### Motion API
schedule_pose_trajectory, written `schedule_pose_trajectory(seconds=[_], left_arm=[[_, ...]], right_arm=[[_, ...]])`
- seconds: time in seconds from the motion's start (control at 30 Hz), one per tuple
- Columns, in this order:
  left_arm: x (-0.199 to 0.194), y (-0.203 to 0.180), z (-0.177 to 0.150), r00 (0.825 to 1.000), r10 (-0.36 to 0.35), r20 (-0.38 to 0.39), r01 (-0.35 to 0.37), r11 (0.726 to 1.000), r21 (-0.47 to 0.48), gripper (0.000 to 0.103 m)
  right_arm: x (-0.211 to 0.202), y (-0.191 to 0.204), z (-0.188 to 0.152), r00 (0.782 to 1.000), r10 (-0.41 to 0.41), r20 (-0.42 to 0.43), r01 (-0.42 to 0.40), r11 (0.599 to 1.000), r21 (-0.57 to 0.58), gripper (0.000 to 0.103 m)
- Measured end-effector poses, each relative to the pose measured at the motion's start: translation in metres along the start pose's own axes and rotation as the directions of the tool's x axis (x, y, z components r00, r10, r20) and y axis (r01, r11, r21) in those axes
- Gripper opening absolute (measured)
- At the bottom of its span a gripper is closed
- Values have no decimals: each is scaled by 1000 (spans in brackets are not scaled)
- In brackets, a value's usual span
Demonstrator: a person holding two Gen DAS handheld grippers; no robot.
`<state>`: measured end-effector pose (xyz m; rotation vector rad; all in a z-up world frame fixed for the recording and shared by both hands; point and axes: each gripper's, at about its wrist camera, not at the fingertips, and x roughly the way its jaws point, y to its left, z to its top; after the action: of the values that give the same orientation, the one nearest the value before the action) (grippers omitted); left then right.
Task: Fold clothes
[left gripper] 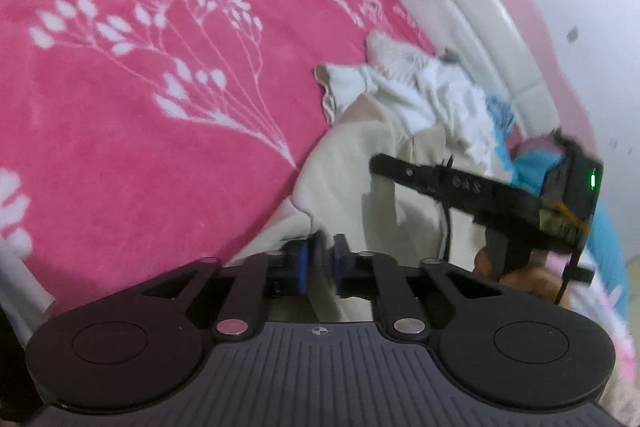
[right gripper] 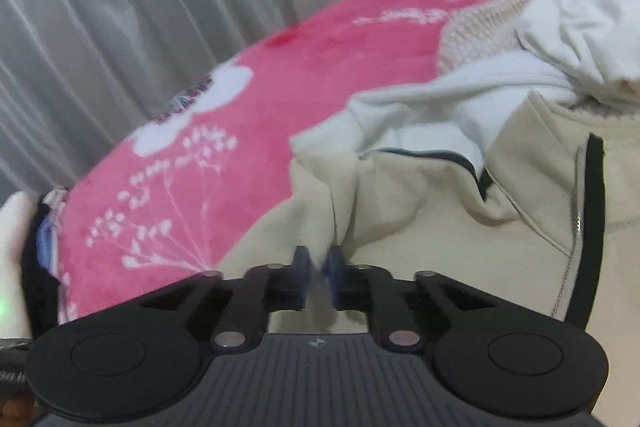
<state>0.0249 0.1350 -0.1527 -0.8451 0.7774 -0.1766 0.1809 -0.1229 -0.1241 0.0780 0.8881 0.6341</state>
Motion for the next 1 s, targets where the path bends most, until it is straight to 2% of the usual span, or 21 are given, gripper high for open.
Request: schedule_pose_trajectory(seconds=[0.17, 0.37, 0.47, 0.57, 0.63, 0.73, 0.83, 0.93, 1.0], left_arm=[[-12, 11, 0, 997, -1, 74, 3, 1000, -23, 4], [-5, 38, 1, 996, 12, 90, 1, 990, -141, 4], [-5, 40, -1, 995, 24, 96, -12, 991, -131, 8], [-9, 38, -1, 996, 23, 90, -11, 991, -134, 8], [-12, 34, 0, 996, 35, 81, -25, 992, -122, 11], [-19, 27, 0, 995, 62, 77, -56, 995, -84, 20], [-34, 5, -3, 978, 131, 165, -141, 989, 53, 33], [-48, -3, 2, 958, 155, 241, -184, 978, 101, 34], [-54, -7, 4, 958, 139, 252, -173, 978, 118, 35]], right_arm=[[1, 6, 14, 994, 62, 93, -60, 998, -24, 6], [43, 0, 11, 991, 92, 94, -92, 996, -3, 7], [62, -6, 2, 993, 82, 81, -83, 996, 19, 9], [54, -15, 5, 991, 106, 83, -112, 991, 67, 16], [33, -25, 10, 988, 97, 116, -110, 988, 112, 22], [-14, -38, 16, 983, 53, 178, -80, 985, 153, 24], [-79, -45, 14, 975, -3, 224, -28, 990, 135, 26], [-141, -44, 1, 965, -59, 257, 30, 993, 113, 26], [-179, -37, -18, 957, -101, 273, 71, 991, 118, 26]])
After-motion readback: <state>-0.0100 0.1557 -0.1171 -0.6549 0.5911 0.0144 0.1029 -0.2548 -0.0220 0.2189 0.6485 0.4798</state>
